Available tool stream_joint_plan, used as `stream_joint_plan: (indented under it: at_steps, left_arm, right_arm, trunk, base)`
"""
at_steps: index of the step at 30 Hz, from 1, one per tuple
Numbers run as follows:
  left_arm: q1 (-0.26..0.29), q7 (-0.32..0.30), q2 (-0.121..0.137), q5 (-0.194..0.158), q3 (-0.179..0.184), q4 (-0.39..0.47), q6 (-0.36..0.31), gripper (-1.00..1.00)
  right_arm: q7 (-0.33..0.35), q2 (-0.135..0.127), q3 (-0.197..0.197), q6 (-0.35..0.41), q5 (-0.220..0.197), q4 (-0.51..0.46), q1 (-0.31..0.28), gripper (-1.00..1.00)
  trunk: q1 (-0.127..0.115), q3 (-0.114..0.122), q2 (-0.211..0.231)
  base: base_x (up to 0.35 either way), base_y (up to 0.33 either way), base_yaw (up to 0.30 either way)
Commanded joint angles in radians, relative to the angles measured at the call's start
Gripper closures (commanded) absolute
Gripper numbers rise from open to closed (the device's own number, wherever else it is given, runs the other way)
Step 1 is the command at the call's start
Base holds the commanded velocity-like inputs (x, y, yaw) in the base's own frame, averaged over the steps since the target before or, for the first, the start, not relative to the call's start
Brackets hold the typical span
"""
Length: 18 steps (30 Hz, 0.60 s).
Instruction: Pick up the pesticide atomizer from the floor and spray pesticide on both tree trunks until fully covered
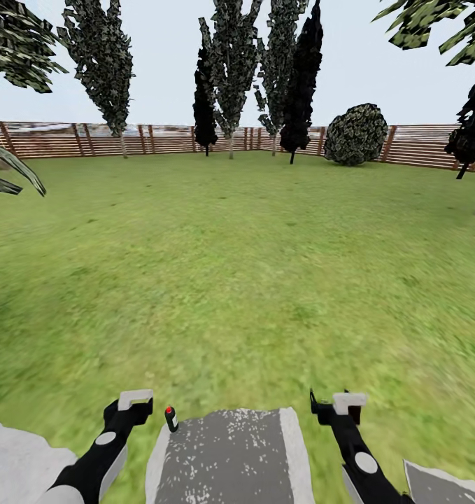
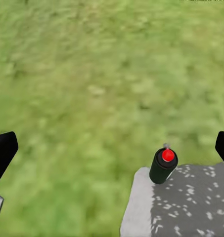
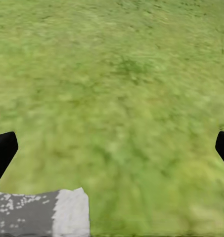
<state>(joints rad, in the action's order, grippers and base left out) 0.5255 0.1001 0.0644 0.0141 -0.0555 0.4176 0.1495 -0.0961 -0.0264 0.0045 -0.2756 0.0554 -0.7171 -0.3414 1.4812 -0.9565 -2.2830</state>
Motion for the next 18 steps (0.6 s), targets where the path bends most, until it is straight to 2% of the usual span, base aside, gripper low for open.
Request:
stream_joint_plan:
  at_steps: [1,5,18]
  left_arm:
    - [0.000,-0.002,-0.001,0.001,0.000,-0.003,0.008,-1.00]
    - [-0.001,-0.003,-0.002,0.001,0.000,-0.010,0.020,-1.00]
    - [-0.001,-0.003,-0.001,0.001,-0.002,-0.020,0.022,-1.00]
  right_arm:
    - [0.000,0.000,0.001,-0.001,0.001,0.027,0.000,-1.00]
    - [0.002,0.000,0.001,-0.003,0.001,0.061,-0.001,-1.00]
    - [0.002,0.000,0.002,-0.005,0.001,0.069,-0.001,-1.00]
  trunk:
    - [0.000,0.000,0.000]
    - [0.000,0.000,0.000]
    - [0.000,0.000,0.000]
  base:
    - [0.012,0.000,0.000]
    - [0.197,0.000,0.000]
    - [0.322,0.000,0.000]
